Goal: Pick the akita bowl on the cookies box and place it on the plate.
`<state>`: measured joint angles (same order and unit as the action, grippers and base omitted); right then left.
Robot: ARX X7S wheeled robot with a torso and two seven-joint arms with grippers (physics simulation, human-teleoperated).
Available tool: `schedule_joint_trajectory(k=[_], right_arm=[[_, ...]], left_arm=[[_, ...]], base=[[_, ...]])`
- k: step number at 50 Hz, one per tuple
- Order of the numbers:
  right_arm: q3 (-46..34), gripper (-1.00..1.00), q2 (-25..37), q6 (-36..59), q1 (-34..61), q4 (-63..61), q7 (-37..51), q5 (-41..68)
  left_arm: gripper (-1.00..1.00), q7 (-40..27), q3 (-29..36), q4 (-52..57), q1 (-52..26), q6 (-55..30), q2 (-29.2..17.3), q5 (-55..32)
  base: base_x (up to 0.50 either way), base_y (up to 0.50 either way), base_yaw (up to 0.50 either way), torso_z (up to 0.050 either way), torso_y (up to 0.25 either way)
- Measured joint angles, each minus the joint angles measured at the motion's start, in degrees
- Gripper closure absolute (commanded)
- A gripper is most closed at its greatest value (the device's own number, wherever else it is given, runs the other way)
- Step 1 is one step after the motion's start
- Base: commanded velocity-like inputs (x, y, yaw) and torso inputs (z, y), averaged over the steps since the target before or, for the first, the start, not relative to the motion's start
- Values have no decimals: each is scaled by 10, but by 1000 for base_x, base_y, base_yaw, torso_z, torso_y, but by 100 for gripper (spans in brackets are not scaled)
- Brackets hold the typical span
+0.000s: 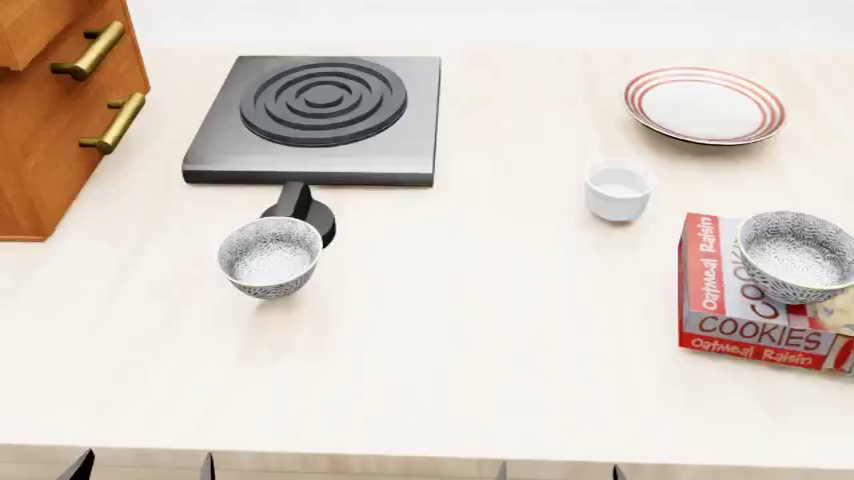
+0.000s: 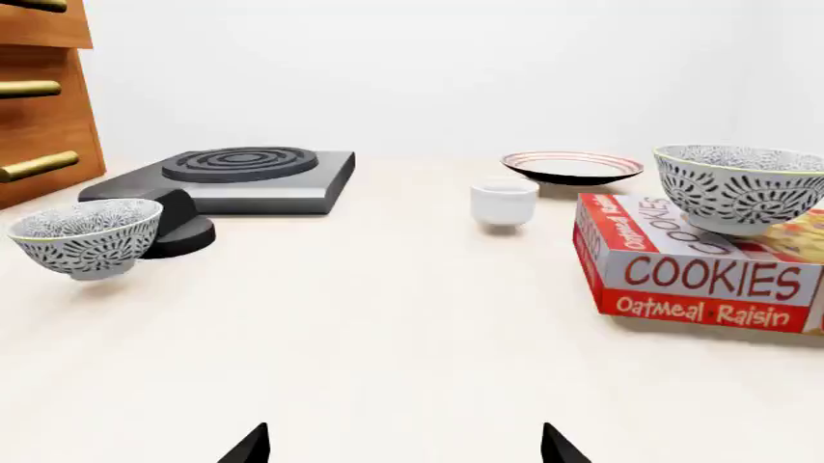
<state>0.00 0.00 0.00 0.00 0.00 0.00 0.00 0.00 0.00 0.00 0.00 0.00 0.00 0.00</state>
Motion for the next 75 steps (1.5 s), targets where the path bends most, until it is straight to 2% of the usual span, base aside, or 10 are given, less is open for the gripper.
schedule_joint_trajectory(k=[20, 30, 45, 61, 68, 75], right_arm=[[-22, -100, 22, -8, -5, 1, 35, 24], [-26, -100, 31, -4, -23, -42, 59, 36], [-38, -100, 57, 84, -41, -236, 86, 45], [-70, -100, 79, 229, -18, -449, 112, 25], [-79, -100, 85, 267, -7, -495, 121, 20], [-86, -100, 92, 288, -1, -519, 129, 17]], left_arm=[[-100, -23, 19, -20, 3, 31, -24, -32], [-100, -27, 24, 23, 18, 27, -37, -64], [-100, -55, 20, 209, 44, -52, -62, -112], [-100, -118, -21, 461, 46, -205, -103, -204], [-100, -138, -38, 519, 42, -244, -117, -238], [-100, -152, -44, 549, 39, -262, -127, -256]], base=[[0, 0, 0, 0, 0], [0, 0, 0, 0, 0], [0, 0, 0, 0, 0], [0, 0, 0, 0, 0], [0, 0, 0, 0, 0], [464, 24, 0, 0, 0]])
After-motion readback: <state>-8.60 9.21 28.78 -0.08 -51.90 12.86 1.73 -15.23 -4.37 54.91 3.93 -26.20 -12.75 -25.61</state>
